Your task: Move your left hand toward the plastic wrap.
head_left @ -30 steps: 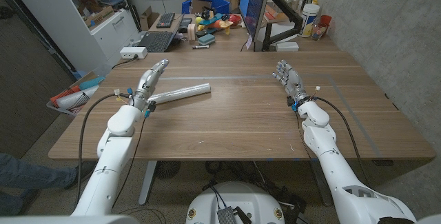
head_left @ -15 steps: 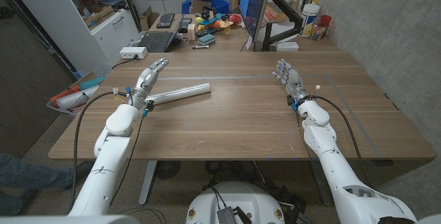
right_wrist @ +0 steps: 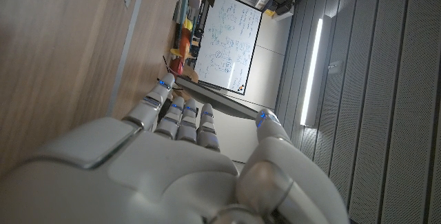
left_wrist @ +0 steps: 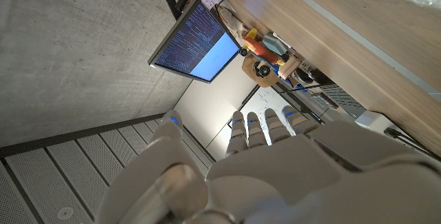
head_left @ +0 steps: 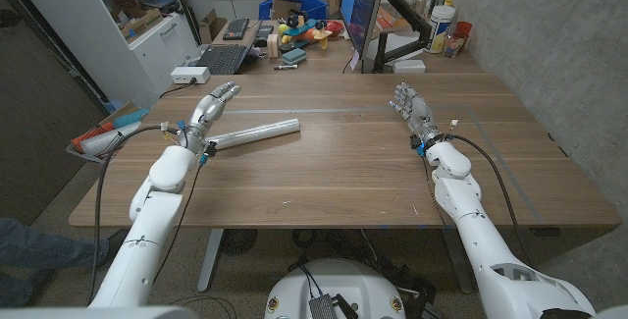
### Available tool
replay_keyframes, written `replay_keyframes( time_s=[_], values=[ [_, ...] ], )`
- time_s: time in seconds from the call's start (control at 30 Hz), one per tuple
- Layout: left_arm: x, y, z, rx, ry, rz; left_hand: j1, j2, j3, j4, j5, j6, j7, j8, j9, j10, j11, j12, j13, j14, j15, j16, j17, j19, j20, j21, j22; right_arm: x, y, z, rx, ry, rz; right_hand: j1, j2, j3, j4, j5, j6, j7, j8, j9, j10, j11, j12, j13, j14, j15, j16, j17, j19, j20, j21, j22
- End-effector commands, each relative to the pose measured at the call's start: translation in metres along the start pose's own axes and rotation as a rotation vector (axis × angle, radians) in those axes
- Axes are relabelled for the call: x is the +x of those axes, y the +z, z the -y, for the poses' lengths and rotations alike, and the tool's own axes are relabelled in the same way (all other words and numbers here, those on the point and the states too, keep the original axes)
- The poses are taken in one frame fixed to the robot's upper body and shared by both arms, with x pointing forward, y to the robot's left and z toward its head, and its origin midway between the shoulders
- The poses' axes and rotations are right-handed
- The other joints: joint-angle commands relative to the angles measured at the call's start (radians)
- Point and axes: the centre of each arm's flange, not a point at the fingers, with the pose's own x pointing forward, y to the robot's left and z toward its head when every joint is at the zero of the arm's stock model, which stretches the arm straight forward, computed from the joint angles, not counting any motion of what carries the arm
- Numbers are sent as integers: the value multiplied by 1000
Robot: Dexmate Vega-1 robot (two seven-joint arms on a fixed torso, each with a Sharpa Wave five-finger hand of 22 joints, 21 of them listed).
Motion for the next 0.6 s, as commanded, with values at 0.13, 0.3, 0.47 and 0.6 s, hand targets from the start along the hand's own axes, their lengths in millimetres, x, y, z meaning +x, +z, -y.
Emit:
replay_keyframes(
  time_s=[0.13,0.3,0.47,0.6],
  values=[
    [7,10,-3,215,-25,-7,17,1,4,-13,-5,10,0,6,6,10,-5,3,5,10,5,2,4,-4,6,-2,1,0,0,1,-12,0,-5,2,10,-5,2,0,-3,-3,-2,4,14,0,2,6,8,-1,7,1,11,2,8,3],
    [8,13,-5,241,-30,-4,20,2,6,-14,-7,12,-2,6,6,11,-5,2,5,11,4,1,4,-4,5,-3,1,1,-2,-1,-13,2,-9,1,10,-5,2,0,-5,-2,-3,4,13,0,1,6,12,0,9,0,12,3,8,3],
    [10,16,-6,275,-33,-2,24,4,7,-17,-9,14,-2,5,6,14,-5,3,6,12,6,1,4,-3,5,-4,1,1,-3,-2,-15,5,-11,0,10,-6,2,0,-6,-1,-3,4,14,1,1,6,14,0,9,0,12,4,7,3],
    [10,18,-7,306,-37,-1,27,5,8,-18,-10,16,-2,5,6,14,-5,2,6,13,7,1,4,-3,6,-4,1,1,-3,-3,-16,5,-12,1,10,-6,2,0,-6,-1,-3,4,16,1,1,6,15,-1,9,0,13,4,7,3]
  ],
)
